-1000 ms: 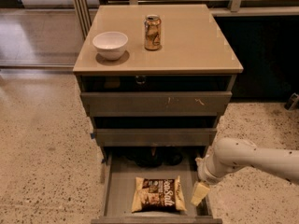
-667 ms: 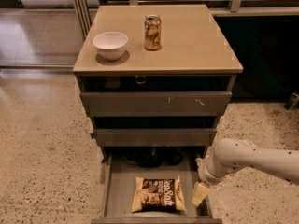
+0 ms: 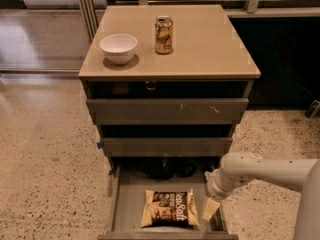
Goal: Pick brown chip bag from bottom drawer and place on counter
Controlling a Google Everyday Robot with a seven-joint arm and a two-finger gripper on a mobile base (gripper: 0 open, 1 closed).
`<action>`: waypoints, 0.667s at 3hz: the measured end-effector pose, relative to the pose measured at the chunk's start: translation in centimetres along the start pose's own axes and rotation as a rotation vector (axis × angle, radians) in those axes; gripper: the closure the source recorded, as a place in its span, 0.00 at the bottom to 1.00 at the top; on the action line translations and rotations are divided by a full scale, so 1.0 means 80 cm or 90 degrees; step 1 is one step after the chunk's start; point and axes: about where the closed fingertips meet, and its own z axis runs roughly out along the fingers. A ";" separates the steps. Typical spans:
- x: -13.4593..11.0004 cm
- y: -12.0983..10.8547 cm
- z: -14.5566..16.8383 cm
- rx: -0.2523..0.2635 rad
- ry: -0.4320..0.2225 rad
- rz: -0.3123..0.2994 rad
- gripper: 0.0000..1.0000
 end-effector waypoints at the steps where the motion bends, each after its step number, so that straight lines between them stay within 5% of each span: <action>1: 0.010 -0.009 0.054 -0.005 0.005 -0.017 0.00; 2: 0.018 -0.017 0.110 -0.011 -0.001 -0.024 0.00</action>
Offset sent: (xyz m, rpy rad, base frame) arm 0.0225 0.0190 -0.1465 0.0223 0.0042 0.0556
